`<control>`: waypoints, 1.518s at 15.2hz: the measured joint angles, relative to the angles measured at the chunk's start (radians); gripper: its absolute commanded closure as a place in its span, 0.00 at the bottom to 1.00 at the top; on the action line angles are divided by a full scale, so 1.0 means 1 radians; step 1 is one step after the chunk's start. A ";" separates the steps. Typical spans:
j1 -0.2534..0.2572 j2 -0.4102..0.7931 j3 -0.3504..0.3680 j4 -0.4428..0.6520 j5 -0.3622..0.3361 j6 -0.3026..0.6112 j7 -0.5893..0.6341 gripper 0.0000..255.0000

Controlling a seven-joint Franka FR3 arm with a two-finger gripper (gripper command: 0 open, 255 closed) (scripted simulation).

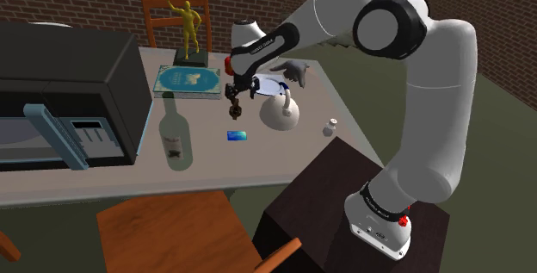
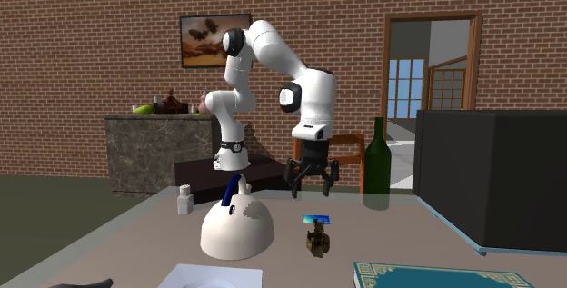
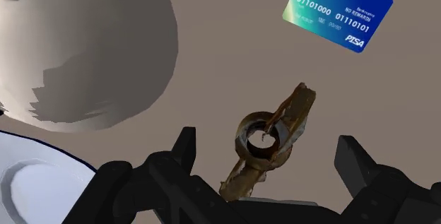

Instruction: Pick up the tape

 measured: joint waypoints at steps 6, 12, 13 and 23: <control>0.000 0.202 -0.009 0.182 0.006 -0.001 0.021 0.00; 0.002 0.271 -0.011 0.217 0.004 0.033 0.026 0.00; 0.001 0.276 -0.011 0.218 0.004 0.036 0.025 1.00; 0.001 0.279 -0.011 0.219 0.004 0.040 0.025 1.00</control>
